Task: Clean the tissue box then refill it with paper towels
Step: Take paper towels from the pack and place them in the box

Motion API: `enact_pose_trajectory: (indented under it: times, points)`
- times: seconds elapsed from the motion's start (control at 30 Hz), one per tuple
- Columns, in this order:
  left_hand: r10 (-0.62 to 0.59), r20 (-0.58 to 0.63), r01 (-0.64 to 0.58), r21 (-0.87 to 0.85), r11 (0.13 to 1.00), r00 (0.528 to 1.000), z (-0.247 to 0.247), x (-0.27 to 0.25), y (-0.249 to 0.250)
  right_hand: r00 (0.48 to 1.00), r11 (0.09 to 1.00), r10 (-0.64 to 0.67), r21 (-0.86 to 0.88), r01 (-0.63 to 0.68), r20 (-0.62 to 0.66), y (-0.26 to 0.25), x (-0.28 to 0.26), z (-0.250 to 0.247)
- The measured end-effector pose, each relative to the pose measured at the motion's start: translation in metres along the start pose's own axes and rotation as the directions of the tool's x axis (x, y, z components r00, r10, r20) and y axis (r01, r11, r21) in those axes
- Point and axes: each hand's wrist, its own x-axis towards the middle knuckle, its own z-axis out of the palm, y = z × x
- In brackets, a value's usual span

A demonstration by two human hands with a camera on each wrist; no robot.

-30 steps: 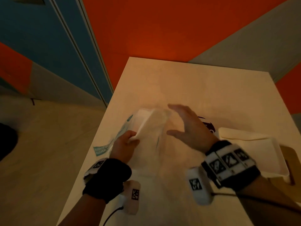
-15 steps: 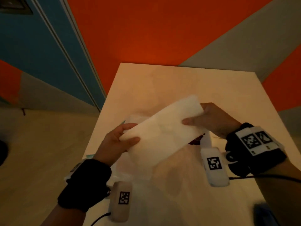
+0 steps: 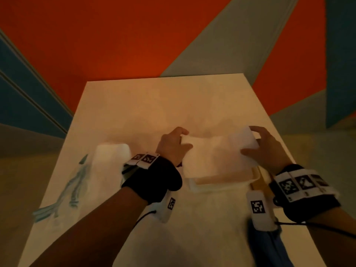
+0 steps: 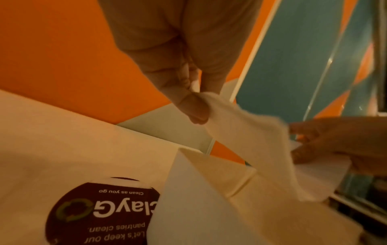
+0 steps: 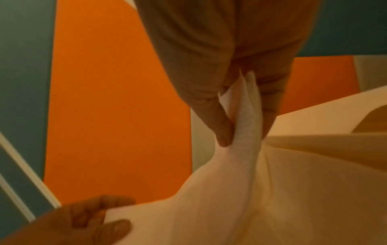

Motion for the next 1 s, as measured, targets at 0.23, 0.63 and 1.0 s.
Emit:
enact_pose_trajectory:
  times: [0.23,0.63,1.0]
  points:
    - [0.055,0.234,-0.174,0.526,0.832,0.971,0.044,0.013,0.003,0.968,0.855,-0.215,-0.455,0.250,0.127,0.023,0.011,0.012]
    - [0.065,0.250,-0.252,0.861,0.441,0.966,0.064,0.022,0.003,0.866,0.340,-0.129,-0.799,0.496,0.483,0.024,0.026,0.034]
    - [0.163,0.392,-0.417,0.747,0.518,0.905,0.067,0.000,0.009,0.942,0.873,-0.185,-0.394,0.288,0.280,0.041,0.010,0.007]
